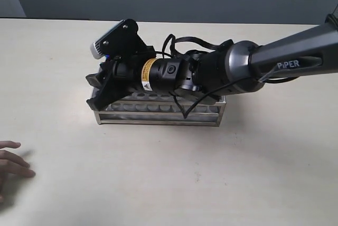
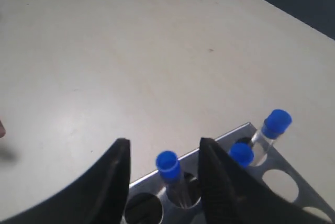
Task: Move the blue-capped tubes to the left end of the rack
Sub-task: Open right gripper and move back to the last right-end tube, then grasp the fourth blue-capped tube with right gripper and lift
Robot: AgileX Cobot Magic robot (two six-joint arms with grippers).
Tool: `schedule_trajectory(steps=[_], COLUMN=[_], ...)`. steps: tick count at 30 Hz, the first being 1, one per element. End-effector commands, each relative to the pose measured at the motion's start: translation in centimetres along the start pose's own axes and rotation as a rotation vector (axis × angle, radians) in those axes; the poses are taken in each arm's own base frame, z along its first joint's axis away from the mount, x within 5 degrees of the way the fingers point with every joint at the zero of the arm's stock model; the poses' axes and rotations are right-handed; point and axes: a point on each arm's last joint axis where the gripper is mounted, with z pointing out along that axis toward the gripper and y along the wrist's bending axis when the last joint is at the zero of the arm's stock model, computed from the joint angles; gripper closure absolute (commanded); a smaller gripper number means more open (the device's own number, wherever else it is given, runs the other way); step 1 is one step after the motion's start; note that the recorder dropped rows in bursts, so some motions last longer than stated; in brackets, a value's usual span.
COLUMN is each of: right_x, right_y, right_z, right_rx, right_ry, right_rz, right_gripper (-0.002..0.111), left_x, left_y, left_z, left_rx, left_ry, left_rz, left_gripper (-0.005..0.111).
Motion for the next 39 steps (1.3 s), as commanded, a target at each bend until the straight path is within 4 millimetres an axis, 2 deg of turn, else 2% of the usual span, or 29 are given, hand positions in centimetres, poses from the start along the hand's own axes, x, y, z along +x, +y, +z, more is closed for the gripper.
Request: schedule_trajectory(steps=[1, 3, 4, 5, 6, 7, 8, 9, 10, 12, 15, 19, 28, 34, 36, 39], right_x=[-1.8, -3.8, -5.4, -5.9, -6.6, -6.6, -5.9, -5.4, -3.9, -1.6, 2.1, 4.0, 6.3, 6.6, 6.6, 6.4], right_y=[-0.8, -1.5, -2.4, -2.8, -4.0, -4.5, -5.4, -5.7, -5.6, -4.7, -3.6, -4.2, -4.6, -5.6, -5.9, -6.0], right_z=[-1.3, -3.3, -5.1, -6.0, -8.2, -9.0, -11.1, -12.0, -13.5, -14.6, -14.7, -13.4, -11.5, -9.6, -9.1, -8.9], right_rx=[0.081, 0.139, 0.179, 0.194, 0.235, 0.254, 0.293, 0.307, 0.310, 0.287, 0.251, 0.277, 0.275, 0.281, 0.286, 0.287], right_ry=[0.012, 0.019, -0.003, -0.020, -0.052, -0.053, -0.053, -0.051, -0.065, -0.099, -0.055, -0.033, -0.018, 0.018, 0.046, 0.053], right_rz=[0.056, -0.007, -0.034, -0.032, -0.015, -0.006, 0.020, 0.035, 0.054, 0.110, 0.154, 0.162, 0.209, 0.213, 0.213, 0.236], right_gripper=[0.066, 0.067, 0.067, 0.067, 0.067, 0.067, 0.067, 0.067, 0.067, 0.067, 0.067, 0.067, 0.058, 0.058, 0.063, 0.083], left_x=[-0.2, -0.2, -0.2, -0.2, -0.2, -0.2, -0.2, -0.2, -0.2, -0.2, -0.2, -0.2, -0.2, -0.2, -0.2, -0.2], left_y=[0.0, 0.0, 0.0, 0.0, 0.0, 0.0, 0.0, 0.0, 0.0, 0.0, 0.0, 0.0, 0.0, 0.0, 0.0, 0.0], left_z=[0.0, 0.0, 0.0, 0.0, 0.0, 0.0, 0.0, 0.0, 0.0, 0.0, 0.0, 0.0, 0.0, 0.0, 0.0, 0.0], left_rx=[0.006, 0.006, 0.006, 0.006, 0.006, 0.006, 0.006, 0.006, 0.006, 0.006, 0.006, 0.006, 0.006, 0.006, 0.006, 0.006], left_ry=[-0.008, -0.008, -0.008, -0.008, -0.008, -0.008, -0.008, -0.008, -0.008, -0.008, -0.008, -0.008, -0.008, -0.008, -0.008, -0.008], left_rz=[-0.005, -0.005, -0.005, -0.005, -0.005, -0.005, -0.005, -0.005, -0.005, -0.005, -0.005, -0.005, -0.005, -0.005, -0.005, -0.005], left_gripper=[0.106, 0.106, 0.106, 0.106, 0.106, 0.106, 0.106, 0.106, 0.106, 0.106, 0.106, 0.106, 0.106, 0.106, 0.106, 0.106])
